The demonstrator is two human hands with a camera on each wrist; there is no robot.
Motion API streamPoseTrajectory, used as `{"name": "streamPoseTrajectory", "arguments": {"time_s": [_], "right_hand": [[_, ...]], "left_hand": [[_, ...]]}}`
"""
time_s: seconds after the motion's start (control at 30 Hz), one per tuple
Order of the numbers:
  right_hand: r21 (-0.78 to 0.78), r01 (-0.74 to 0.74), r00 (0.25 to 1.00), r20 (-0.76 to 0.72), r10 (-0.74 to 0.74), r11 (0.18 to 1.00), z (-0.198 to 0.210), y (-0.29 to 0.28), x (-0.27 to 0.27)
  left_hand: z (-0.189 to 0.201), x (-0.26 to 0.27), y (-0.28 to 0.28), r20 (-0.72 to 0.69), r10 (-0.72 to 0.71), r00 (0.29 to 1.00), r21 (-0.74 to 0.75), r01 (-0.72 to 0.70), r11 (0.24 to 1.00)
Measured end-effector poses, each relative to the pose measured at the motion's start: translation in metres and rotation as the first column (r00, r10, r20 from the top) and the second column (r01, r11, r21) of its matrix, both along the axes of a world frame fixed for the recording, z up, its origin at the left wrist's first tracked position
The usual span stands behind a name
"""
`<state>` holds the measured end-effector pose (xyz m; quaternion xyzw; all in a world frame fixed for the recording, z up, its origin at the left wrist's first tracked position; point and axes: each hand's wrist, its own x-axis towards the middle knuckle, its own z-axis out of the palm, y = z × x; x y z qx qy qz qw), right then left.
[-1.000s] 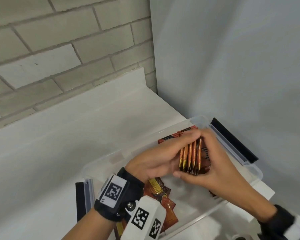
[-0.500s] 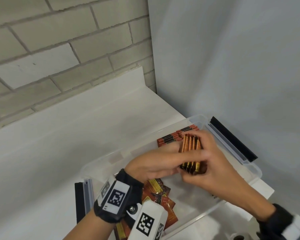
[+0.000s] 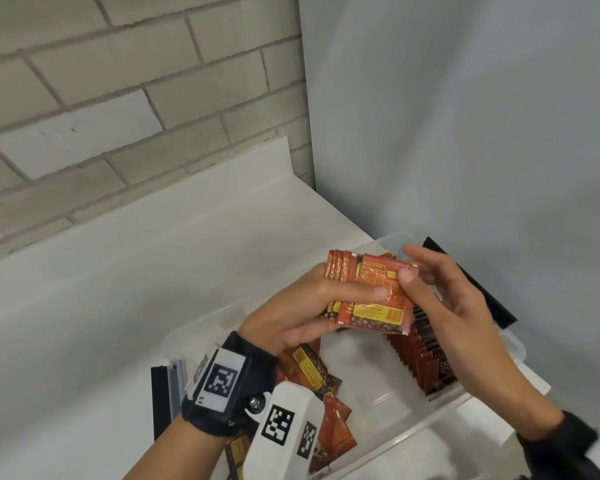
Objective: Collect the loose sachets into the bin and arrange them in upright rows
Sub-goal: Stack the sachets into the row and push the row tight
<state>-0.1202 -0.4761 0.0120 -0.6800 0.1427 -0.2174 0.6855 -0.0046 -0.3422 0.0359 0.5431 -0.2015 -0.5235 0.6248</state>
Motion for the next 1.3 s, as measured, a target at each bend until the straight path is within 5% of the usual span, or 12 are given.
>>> {"name": "streamPoseTrajectory", "arguments": {"time_s": [0.2,0.5,0.7,0.83,1.0,1.3], "right_hand": [[-0.049,0.035,0.999,0.032,-0.033,0.998,-0.005,-0.003,0.0],[-0.072,-0.004,0.962,0.274,0.024,0.997,-0.007,-0.004,-0.003],[-0.106,-0.112,0.953,0.269,0.137,0.988,-0.008,-0.004,-0.002],[-0.002,-0.177,0.955,0.243,0.172,0.984,-0.006,-0.003,-0.003],[0.154,-0.082,0.991,0.114,0.065,0.985,-0.002,-0.002,-0.001],[0.032,-0.037,0.999,-0.026,0.037,0.999,0.011,-0.007,0.003]], "left_hand": [[0.002,0.0,0.0,-0.005,0.043,0.999,0.036,-0.043,0.998],[0.002,0.007,0.0,-0.112,0.114,0.987,0.075,-0.106,0.992],[0.003,0.008,0.005,-0.23,0.061,0.971,-0.05,-0.075,0.996],[0.002,0.01,0.005,-0.158,0.149,0.976,-0.04,-0.157,0.987],[0.001,0.009,0.003,-0.107,0.214,0.971,-0.067,-0.222,0.973],[0.003,0.003,-0.001,-0.052,0.347,0.937,-0.176,-0.35,0.92]]}}
